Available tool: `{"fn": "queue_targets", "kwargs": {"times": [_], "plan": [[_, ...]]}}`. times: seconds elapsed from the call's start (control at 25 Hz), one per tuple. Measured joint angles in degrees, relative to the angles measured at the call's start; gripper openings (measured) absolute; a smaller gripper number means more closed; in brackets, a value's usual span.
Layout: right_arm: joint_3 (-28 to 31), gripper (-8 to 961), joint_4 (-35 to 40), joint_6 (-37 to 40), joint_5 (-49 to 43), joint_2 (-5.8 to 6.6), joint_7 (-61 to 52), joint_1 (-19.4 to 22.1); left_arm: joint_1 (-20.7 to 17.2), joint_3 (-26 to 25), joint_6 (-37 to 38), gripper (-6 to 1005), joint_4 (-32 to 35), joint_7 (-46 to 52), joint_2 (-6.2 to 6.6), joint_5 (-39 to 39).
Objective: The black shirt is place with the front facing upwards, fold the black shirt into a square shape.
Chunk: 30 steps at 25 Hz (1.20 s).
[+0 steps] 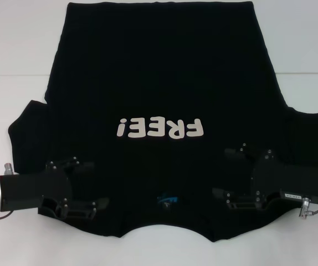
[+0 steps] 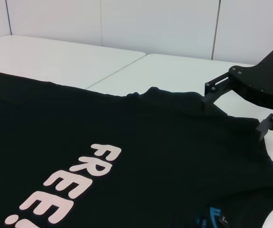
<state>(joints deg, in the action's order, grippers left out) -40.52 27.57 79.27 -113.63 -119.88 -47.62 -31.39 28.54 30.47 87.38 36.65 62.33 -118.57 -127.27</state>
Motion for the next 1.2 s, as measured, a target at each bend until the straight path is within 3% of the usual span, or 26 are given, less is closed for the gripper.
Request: {"fn": "queue_targets", "kwargs": {"times": [0.2, 0.36, 0.48, 0.64, 0.8, 0.96, 1.2], "plan": [[0.09, 944, -0.07, -0.06, -0.02, 0.00, -0.29, -0.06, 0.02, -1.02, -0.16, 905, -0.02, 2.23, 0.00, 0.21], [0.08, 944, -0.07, -0.04, 0.06, 0.00, -0.88, -0.02, 1.14, -9.13, -2.42, 900, -0.40, 18.75, 0.79, 1.55], [-0.04, 945, -0.07, 0.05, 0.07, 0.00, -2.37, 0.05, 2.21, -11.22, -2.39, 896, -2.45, 34.51, 4.14, 1.71], [-0.14, 945, 0.01, 0.13, -0.01, 0.00, -3.76, 0.08, 3.90, -10.79, -1.45, 891, -5.76, 52.04, 10.31, 1.23], [-0.14, 945, 0.04, 0.30, -0.04, 0.01, -3.79, 0.23, 5.54, -10.55, -1.96, 886, -6.87, 68.16, 13.98, -2.59], [-0.19, 944, -0.02, 0.34, -0.75, 0.07, -4.02, 0.24, 6.38, -10.42, -6.37, 881, -6.84, 72.68, 14.56, -6.13], [-0.19, 944, -0.13, 0.37, -0.98, 0.09, -4.24, 0.34, 6.55, -8.19, -20.38, 874, -9.38, 73.18, 13.01, -9.26]]}}
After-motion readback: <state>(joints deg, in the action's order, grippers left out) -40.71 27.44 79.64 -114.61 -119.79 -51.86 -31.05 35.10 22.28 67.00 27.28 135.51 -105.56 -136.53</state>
